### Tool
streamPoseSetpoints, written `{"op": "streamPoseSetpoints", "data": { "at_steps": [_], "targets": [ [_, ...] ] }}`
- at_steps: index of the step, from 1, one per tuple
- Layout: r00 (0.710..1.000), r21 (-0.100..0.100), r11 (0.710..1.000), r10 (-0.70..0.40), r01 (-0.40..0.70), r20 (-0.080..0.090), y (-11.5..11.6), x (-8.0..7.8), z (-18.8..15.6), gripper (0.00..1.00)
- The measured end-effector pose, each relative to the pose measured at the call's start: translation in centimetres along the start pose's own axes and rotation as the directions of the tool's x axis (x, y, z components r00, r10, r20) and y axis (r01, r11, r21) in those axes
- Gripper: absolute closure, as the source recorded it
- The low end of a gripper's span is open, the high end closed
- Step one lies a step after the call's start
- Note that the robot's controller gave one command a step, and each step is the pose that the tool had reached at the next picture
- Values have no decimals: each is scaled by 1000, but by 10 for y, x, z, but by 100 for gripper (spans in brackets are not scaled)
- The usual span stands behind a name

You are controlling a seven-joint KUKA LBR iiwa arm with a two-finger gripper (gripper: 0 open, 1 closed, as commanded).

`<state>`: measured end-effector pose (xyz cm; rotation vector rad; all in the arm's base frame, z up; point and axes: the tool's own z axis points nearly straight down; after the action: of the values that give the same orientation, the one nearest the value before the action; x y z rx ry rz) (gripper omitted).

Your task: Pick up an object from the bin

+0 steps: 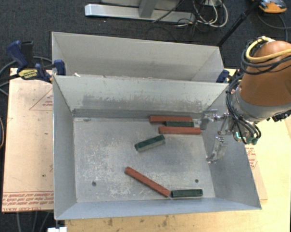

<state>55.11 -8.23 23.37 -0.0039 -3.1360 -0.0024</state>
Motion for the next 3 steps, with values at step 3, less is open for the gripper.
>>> {"op": "streamPoseSetpoints", "data": {
  "at_steps": [3],
  "targets": [
    [944,2,944,-330,330,9,111,-92,164,0]
  ]
}}
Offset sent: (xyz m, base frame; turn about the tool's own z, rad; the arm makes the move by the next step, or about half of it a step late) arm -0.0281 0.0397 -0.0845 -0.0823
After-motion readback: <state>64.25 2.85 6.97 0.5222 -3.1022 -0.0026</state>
